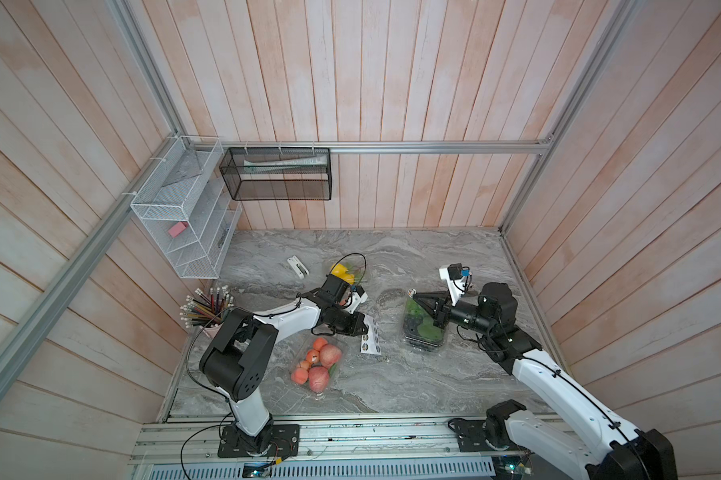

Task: Label fruit boxes
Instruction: Place the label sticker at the center of the board, then stick the label on the fruit box.

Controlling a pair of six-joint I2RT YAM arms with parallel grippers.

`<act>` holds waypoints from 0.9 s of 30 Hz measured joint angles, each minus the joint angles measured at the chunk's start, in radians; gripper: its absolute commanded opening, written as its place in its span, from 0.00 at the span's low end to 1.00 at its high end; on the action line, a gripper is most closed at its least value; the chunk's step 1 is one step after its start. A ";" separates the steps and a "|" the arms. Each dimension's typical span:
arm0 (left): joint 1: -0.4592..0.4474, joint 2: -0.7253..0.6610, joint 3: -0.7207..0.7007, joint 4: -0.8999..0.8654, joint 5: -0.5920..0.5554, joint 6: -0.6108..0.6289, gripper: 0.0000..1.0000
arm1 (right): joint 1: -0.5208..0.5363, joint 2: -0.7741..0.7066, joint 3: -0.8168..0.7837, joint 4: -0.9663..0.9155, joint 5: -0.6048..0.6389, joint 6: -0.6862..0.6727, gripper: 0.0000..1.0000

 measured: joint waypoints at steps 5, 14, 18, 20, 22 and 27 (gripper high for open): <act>0.000 0.003 0.028 -0.047 -0.054 0.023 0.27 | -0.010 -0.008 0.000 -0.035 0.028 0.006 0.00; -0.001 -0.015 0.048 -0.096 -0.113 0.025 0.37 | -0.040 0.003 0.017 -0.164 0.068 0.050 0.00; -0.001 -0.068 0.052 -0.112 -0.132 0.024 0.37 | -0.058 0.023 0.053 -0.254 0.076 0.076 0.00; -0.001 -0.098 0.065 -0.113 -0.131 0.019 0.37 | -0.069 0.035 0.071 -0.298 0.076 0.087 0.00; -0.002 -0.130 0.085 -0.101 -0.127 0.013 0.36 | -0.083 0.059 0.093 -0.352 0.077 0.097 0.00; -0.019 -0.178 0.120 0.002 -0.100 -0.012 0.30 | -0.097 0.151 0.166 -0.494 0.078 0.108 0.00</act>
